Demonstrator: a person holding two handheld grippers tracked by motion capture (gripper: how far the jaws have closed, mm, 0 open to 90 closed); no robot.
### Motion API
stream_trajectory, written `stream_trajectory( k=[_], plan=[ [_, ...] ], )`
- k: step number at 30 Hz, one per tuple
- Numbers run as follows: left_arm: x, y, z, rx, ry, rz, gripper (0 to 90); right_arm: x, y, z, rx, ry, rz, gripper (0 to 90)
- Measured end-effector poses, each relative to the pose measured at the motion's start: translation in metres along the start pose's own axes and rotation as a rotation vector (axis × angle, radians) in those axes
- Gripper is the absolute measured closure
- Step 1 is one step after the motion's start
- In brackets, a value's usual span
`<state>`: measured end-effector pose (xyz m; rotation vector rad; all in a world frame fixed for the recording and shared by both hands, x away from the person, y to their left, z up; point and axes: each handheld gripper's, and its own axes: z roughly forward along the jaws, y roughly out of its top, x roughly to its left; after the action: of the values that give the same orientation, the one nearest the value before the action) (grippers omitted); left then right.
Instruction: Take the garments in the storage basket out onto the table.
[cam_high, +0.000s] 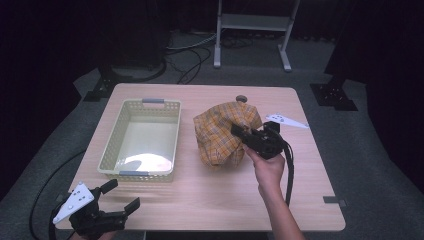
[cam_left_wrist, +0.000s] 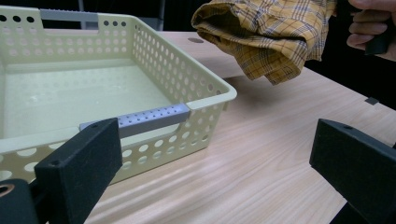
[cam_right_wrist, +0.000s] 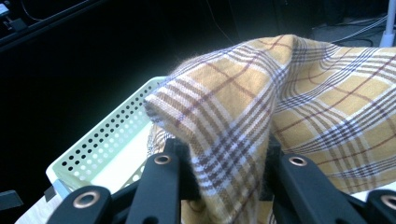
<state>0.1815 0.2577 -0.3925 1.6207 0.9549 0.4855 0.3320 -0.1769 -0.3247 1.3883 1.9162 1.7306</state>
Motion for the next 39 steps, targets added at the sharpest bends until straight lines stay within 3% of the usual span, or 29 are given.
stream_trajectory(
  k=[10,28,39],
  plan=[
    [0.000,0.000,0.000,0.001,0.001,0.001,2.4,-0.003,-0.005,0.002,0.014,-0.024,-0.015,70.3],
    [0.000,0.000,0.000,0.002,0.002,-0.001,2.4,-0.007,-0.021,0.006,0.070,-0.077,-0.084,70.1],
    [0.000,0.000,0.000,0.000,0.002,-0.005,2.4,-0.009,-0.030,0.010,0.086,-0.091,-0.096,70.1]
  ],
)
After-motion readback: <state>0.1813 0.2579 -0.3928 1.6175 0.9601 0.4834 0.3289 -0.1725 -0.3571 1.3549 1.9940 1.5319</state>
